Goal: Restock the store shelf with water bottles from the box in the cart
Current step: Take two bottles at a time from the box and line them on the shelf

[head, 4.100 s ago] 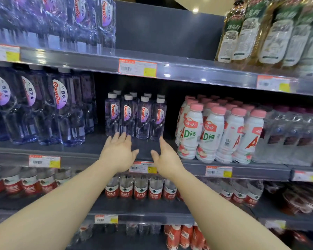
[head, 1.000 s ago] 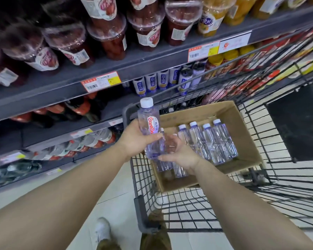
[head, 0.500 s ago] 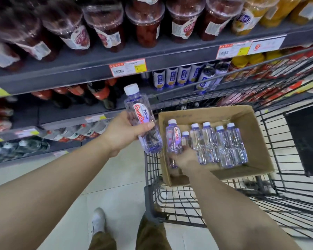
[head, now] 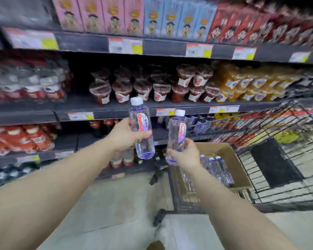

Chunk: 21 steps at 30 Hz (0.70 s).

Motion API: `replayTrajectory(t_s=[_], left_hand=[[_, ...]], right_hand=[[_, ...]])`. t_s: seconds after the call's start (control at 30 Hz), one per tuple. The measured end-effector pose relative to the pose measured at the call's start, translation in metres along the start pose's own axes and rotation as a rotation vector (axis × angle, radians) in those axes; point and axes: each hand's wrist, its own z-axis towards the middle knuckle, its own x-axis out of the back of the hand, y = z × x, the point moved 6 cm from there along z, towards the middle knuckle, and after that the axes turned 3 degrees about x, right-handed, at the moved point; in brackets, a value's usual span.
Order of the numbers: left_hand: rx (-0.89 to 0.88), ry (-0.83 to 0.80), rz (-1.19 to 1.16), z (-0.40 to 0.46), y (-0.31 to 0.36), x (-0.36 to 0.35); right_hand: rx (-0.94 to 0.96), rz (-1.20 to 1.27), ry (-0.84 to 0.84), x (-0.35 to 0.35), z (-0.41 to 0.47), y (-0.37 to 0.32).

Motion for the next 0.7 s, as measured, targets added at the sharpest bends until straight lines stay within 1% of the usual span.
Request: replayTrajectory(t_s=[0.13,0.27,0.33,0.4,0.57,0.63,0.7], left_hand=[[-0.077,0.110,0.021,-0.087,0.028,0.119],[-0.124,0.312,0.102,-0.167,0.041,0.261],[-0.151,0.405,0.090,-0.215,0.049,0.322],[-0.168,0.480,0.043,-0.249,0.058,0.359],[-0.224,0.747,-0.060,-0.333,0.049,0.476],[-0.230,0.804,-0.112,-0.355,0.041,0.513],[-0.229,0.851,-0.113,-0.370,0.035,0.541]], right_hand=[[0.181,-0.001,-0.086,-0.076,-0.074,-0.107],[0.331,0.080,-0.218,-0.169,-0.144,-0.215],[0.417,0.126,-0.276,-0.216,-0.179,-0.263],[0.469,0.164,-0.311,-0.249,-0.197,-0.298],[0.640,0.192,-0.528,-0.338,-0.266,-0.390],[0.688,0.206,-0.584,-0.374,-0.281,-0.414],[0.720,0.198,-0.627,-0.411,-0.291,-0.432]])
